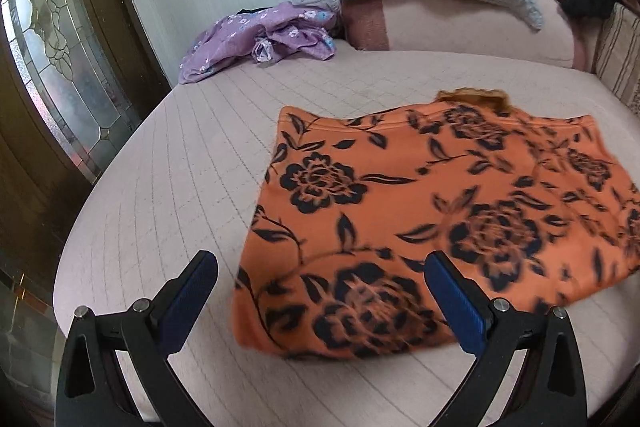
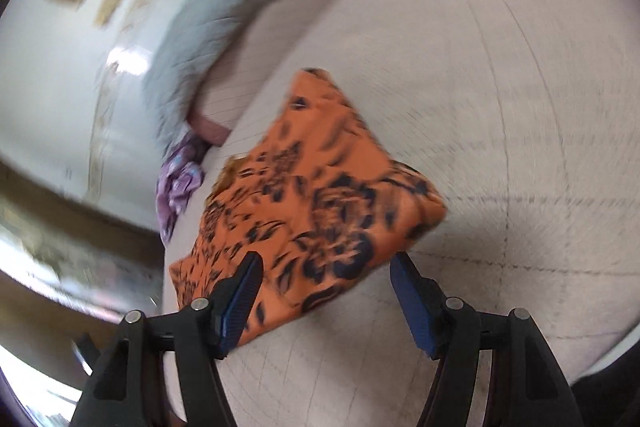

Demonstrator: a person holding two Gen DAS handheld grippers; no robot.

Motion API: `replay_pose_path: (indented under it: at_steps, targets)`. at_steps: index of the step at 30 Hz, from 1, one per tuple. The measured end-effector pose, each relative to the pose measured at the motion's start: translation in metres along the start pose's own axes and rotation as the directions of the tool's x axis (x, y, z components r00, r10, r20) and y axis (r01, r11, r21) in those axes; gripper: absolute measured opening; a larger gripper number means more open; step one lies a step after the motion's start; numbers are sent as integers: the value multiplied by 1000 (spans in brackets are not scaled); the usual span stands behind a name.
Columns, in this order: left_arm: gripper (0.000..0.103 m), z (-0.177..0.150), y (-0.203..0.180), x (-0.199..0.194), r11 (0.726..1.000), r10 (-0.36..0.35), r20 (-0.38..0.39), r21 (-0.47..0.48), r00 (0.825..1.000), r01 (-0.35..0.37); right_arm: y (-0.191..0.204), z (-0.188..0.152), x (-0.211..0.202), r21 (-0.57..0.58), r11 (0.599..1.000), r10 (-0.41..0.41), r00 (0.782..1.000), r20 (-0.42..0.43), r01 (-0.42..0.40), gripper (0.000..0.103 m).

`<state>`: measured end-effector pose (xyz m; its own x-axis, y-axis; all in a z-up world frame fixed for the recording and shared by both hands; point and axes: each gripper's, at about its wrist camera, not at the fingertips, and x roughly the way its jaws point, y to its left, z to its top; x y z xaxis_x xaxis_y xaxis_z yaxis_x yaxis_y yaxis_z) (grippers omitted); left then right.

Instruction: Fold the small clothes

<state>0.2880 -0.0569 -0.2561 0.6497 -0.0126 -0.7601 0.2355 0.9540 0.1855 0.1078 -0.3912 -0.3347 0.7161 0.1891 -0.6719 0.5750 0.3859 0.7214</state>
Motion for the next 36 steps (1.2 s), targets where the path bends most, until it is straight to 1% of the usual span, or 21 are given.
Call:
replay_pose_path:
  at_steps: [1,2,4,7,10,11,12,13,14,16,17,19,21,23,24,26,27,30,31,33,36]
  targets:
    - [103,0,1,7,1000,0,2,7,1000,0,-8,2,6,46,999,5,1000,-7,-5,70]
    - [103,-1,2,13,1000,1,1,17,1000,-1,-14,4,9,85,996,32,999,8,-33,70]
    - [103,-5,2,24,999,3,-14,32,1000,-3,-16,8,11,104,994,40,998,43,-44,70]
    - [103,-12,3,41,1000,-21,-65,16,998,22,-11,10,18,77,997,10,996,84,-16,70]
    - [103,-6,7,42,999,-52,-61,-13,997,51,2,12,27,0,999,-43,992,115,43,69]
    - [103,-4,7,42,999,-52,-58,-13,997,51,8,13,30,-41,996,-71,990,124,77,63]
    - [103,-2,8,43,999,-51,-60,-16,997,50,13,13,33,-69,992,-94,987,131,103,44]
    - [103,1,10,45,998,-55,-66,-26,996,54,15,14,38,-94,987,-115,985,128,128,33]
    - [103,3,13,45,998,-61,-70,-39,996,59,16,15,44,-100,986,-126,986,105,137,30]
    - [103,9,22,47,997,-56,-72,-63,996,52,22,15,44,-106,981,-148,982,117,160,26]
    - [103,13,28,47,997,-37,-73,-63,997,32,32,13,42,-143,973,-163,979,125,180,24]
    - [103,18,44,48,997,-14,-69,-80,998,8,50,11,36,-207,957,-176,974,143,203,22]
    - [103,23,64,48,992,-1,-72,-126,997,-8,73,11,29,-247,951,-155,977,144,187,20]
    - [103,28,84,49,986,35,-74,-158,997,-47,104,9,22,-294,941,-126,980,151,166,20]
    - [103,30,99,50,981,71,-73,-178,995,-83,119,6,19,-318,936,-109,982,151,153,20]
    - [103,32,122,52,966,113,-84,-222,990,-129,153,-1,15,-370,921,-73,987,146,122,20]
    - [103,31,132,54,957,123,-93,-252,988,-143,171,-6,15,-396,911,-59,988,144,112,20]
    - [103,23,168,59,912,133,-140,-369,981,-177,222,-30,21,-470,880,-7,992,125,65,20]
    - [103,20,177,61,900,140,-157,-392,978,-192,240,-42,26,-495,867,4,994,113,53,20]
    - [103,14,187,62,883,152,-179,-418,972,-215,263,-62,44,-516,856,19,997,76,23,20]
    - [103,6,201,62,857,160,-195,-459,968,-234,282,-99,76,-546,838,25,1000,10,-16,20]
